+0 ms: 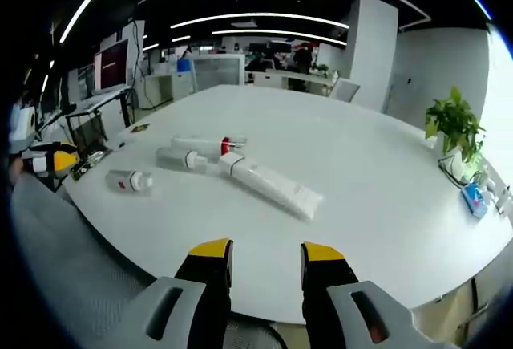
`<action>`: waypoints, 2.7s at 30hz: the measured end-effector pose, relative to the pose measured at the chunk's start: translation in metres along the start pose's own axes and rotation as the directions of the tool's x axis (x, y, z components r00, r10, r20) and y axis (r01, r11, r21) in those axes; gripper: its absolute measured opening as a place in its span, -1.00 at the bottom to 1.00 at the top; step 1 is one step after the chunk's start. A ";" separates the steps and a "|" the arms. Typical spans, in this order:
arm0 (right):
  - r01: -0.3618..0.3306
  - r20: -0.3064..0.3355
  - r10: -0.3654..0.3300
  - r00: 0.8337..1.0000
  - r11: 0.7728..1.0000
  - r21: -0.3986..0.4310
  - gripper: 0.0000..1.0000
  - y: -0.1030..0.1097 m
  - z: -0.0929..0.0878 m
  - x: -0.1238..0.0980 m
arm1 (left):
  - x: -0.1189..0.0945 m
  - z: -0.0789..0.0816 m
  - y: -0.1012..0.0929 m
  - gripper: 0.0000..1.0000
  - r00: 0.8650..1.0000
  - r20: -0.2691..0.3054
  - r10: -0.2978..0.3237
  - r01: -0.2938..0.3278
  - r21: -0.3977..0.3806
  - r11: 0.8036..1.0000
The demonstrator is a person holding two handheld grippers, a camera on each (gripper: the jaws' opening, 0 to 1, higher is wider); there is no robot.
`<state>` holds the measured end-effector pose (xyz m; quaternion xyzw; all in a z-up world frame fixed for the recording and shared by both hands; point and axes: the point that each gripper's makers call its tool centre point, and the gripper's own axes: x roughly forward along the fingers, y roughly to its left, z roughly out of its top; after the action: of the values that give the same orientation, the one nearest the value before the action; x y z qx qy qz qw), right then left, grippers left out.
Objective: Arrange the skincare products in the storage area until every visible bottle or jar stands upright without overlapping.
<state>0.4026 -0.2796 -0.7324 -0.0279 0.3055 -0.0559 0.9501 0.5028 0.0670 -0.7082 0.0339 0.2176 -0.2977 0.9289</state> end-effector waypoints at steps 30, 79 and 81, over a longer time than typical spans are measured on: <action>-0.007 0.012 0.007 1.000 1.000 0.001 -0.40 0.001 0.000 -0.002 | -0.001 -0.006 -0.001 -0.18 0.999 -0.033 0.010 -0.010 0.017 1.000; -0.291 0.169 0.316 0.934 0.944 -0.155 -0.22 0.029 0.040 0.005 | -0.001 -0.005 0.010 -0.19 0.998 -0.023 0.051 -0.052 -0.043 0.998; -0.294 0.168 0.319 0.933 0.942 -0.160 -0.17 0.022 0.044 0.010 | -0.001 -0.004 0.009 -0.19 0.999 -0.018 0.051 -0.052 -0.042 0.998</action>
<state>0.4385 -0.2581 -0.7045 -0.0478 0.2162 0.1165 0.9682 0.5058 0.0759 -0.7116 0.0224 0.2309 -0.2688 0.9348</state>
